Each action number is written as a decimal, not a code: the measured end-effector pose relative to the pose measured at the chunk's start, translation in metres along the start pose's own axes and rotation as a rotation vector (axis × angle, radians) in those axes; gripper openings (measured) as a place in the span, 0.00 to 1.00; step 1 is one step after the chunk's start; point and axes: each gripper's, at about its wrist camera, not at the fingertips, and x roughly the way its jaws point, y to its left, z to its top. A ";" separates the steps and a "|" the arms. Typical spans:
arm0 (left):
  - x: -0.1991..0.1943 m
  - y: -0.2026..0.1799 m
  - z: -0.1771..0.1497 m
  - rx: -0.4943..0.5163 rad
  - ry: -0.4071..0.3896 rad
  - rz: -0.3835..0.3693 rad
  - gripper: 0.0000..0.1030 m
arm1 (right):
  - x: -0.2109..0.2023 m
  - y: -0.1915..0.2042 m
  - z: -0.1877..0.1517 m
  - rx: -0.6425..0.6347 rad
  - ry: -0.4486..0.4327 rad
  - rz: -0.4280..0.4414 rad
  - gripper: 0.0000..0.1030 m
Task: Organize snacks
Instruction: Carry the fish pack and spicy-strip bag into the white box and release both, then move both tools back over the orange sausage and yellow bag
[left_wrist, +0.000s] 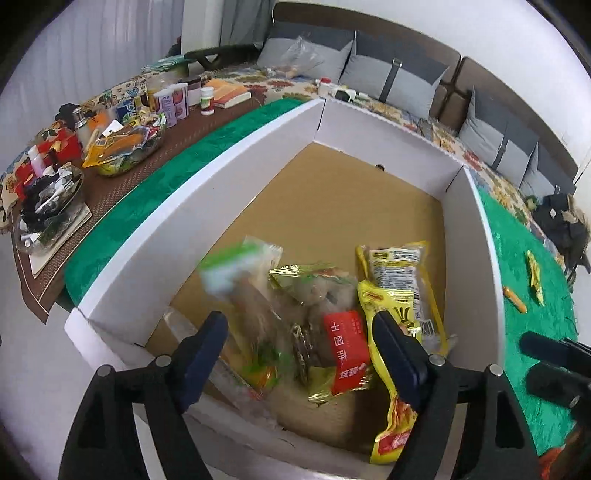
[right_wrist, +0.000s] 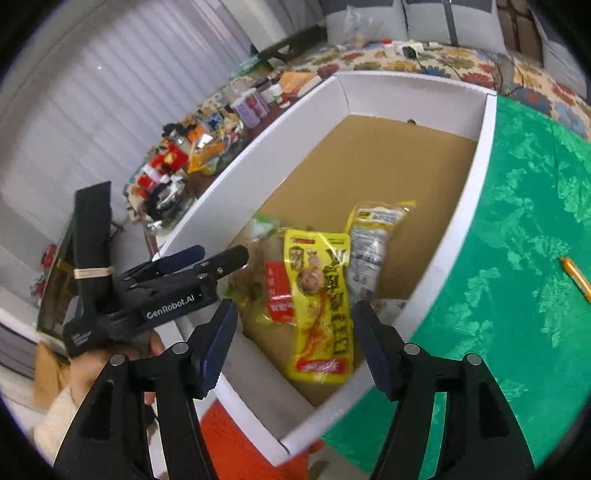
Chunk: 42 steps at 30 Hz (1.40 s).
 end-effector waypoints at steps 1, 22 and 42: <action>-0.005 -0.002 -0.002 -0.007 -0.014 -0.012 0.78 | -0.009 -0.008 -0.003 0.006 -0.020 0.001 0.67; -0.008 -0.266 -0.052 0.260 0.058 -0.382 0.98 | -0.189 -0.325 -0.219 0.367 -0.231 -0.852 0.71; 0.098 -0.362 -0.132 0.623 0.142 -0.195 1.00 | -0.183 -0.344 -0.212 0.366 -0.228 -0.795 0.79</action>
